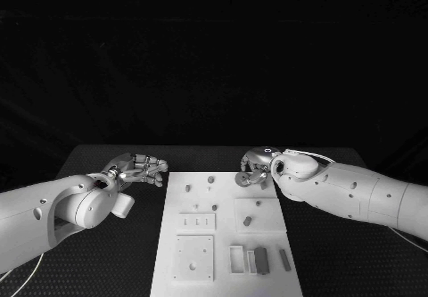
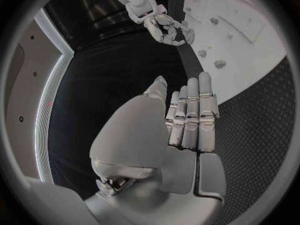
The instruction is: Assemble the parts on the task board
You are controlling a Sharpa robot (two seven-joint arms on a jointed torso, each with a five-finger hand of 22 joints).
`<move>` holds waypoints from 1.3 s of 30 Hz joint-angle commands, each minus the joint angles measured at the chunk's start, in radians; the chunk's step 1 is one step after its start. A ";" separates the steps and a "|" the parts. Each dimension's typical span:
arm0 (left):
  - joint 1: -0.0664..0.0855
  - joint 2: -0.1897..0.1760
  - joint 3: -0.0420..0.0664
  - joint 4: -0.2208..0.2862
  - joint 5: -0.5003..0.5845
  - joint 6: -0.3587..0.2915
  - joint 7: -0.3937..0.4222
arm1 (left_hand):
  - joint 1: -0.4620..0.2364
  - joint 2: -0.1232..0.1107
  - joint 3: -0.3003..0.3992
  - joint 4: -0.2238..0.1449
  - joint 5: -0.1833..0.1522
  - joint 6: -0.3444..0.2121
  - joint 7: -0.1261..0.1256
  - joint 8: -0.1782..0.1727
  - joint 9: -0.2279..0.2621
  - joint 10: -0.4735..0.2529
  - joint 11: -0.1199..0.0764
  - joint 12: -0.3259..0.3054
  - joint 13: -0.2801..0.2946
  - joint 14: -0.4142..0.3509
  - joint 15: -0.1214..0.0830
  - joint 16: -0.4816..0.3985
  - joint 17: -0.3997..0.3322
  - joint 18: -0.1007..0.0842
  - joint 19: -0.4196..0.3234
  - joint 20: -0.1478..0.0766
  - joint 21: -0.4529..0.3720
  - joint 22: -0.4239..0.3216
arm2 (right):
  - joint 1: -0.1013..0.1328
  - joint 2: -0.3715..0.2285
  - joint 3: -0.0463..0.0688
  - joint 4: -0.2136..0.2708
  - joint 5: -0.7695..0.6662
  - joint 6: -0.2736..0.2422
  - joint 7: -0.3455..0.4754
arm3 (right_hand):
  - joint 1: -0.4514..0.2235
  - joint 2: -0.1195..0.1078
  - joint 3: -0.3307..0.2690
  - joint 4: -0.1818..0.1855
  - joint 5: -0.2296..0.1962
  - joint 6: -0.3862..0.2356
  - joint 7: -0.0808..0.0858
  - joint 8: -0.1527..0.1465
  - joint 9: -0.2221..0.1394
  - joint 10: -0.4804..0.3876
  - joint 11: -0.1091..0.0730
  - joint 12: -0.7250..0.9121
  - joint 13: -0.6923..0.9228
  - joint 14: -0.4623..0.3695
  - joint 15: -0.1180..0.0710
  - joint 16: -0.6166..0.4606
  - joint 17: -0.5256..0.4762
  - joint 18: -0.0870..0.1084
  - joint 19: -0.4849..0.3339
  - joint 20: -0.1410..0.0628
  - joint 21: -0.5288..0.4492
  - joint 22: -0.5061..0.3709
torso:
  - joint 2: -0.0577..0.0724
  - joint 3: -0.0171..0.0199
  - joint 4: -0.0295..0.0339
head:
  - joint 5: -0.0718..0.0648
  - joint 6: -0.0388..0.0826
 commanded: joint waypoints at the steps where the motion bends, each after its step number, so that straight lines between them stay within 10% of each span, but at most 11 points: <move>1: 0.001 0.002 0.001 0.001 -0.005 0.017 0.007 | -0.010 -0.003 0.005 0.000 0.001 0.002 0.006 -0.004 -0.001 0.002 0.002 -0.005 0.002 0.008 0.000 -0.004 0.000 0.025 -0.004 -0.006 -0.005 0.001 | -0.002 0.005 -0.003 -0.008 0.012 0.022 0.022 | 0.000 0.010 0.001 0.006 -0.001 -0.003 -0.005 -0.002 -0.001 0.001 -0.009 -0.004 0.002 0.000 -0.005 -0.002 0.002 0.069 -0.001 -0.002 -0.005 0.012 | -0.001 0.0000 0.0002 | 0.002 -0.003; 23: 0.001 -0.001 0.001 0.002 -0.005 0.018 0.006 | -0.012 -0.003 0.005 0.000 0.001 0.002 0.007 -0.005 -0.001 0.002 0.002 -0.006 0.002 0.008 0.000 -0.006 0.002 0.025 -0.004 -0.006 -0.005 0.002 | -0.016 0.028 -0.009 -0.062 0.003 0.047 0.037 | 0.027 0.119 -0.020 -0.028 -0.001 0.024 -0.001 0.013 -0.001 -0.002 -0.004 -0.004 0.008 -0.003 -0.001 0.002 0.004 0.069 -0.010 0.000 -0.001 0.018 | -0.001 0.0006 0.0008 | 0.000 -0.007; 39: 0.001 -0.002 0.001 0.003 -0.005 0.023 0.003 | -0.013 -0.003 0.005 0.000 0.001 0.001 0.007 -0.005 -0.001 0.002 0.002 -0.008 0.002 0.009 0.000 -0.008 0.004 0.025 -0.004 -0.006 -0.006 0.003 | -0.028 0.036 -0.021 -0.067 -0.055 0.134 0.030 | 0.028 0.119 -0.031 -0.050 -0.001 0.027 0.002 0.014 -0.004 -0.002 -0.002 -0.004 0.009 -0.002 0.001 0.004 0.006 0.069 -0.012 0.001 0.000 0.018 | -0.002 0.0005 -0.0008 | 0.001 -0.012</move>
